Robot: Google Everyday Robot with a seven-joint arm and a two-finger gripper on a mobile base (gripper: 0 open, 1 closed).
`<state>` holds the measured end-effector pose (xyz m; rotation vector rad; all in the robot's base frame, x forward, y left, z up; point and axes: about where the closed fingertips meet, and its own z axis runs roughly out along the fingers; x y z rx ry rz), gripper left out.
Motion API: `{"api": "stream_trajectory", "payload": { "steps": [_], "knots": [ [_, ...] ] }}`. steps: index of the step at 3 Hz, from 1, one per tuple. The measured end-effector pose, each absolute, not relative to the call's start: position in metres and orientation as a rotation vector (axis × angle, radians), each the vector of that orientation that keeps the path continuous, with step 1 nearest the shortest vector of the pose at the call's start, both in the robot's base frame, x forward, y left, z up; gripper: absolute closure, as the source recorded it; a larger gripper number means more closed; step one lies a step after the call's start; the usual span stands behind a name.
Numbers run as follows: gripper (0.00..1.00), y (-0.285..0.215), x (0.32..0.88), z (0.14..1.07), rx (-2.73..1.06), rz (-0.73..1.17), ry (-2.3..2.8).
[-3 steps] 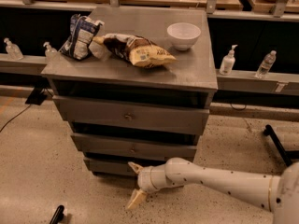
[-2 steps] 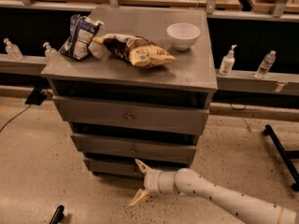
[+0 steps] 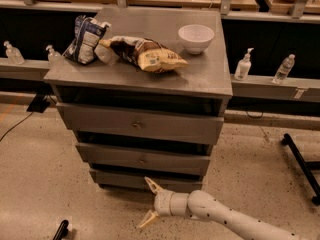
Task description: Open bottom drawer
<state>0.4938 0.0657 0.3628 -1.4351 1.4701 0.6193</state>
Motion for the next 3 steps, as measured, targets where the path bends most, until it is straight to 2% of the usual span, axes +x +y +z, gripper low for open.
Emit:
{"api": "stream_trajectory", "payload": {
  "steps": [3],
  "knots": [
    [0.00,0.054,0.514,0.328,-1.610,0.488,1.673]
  ]
}}
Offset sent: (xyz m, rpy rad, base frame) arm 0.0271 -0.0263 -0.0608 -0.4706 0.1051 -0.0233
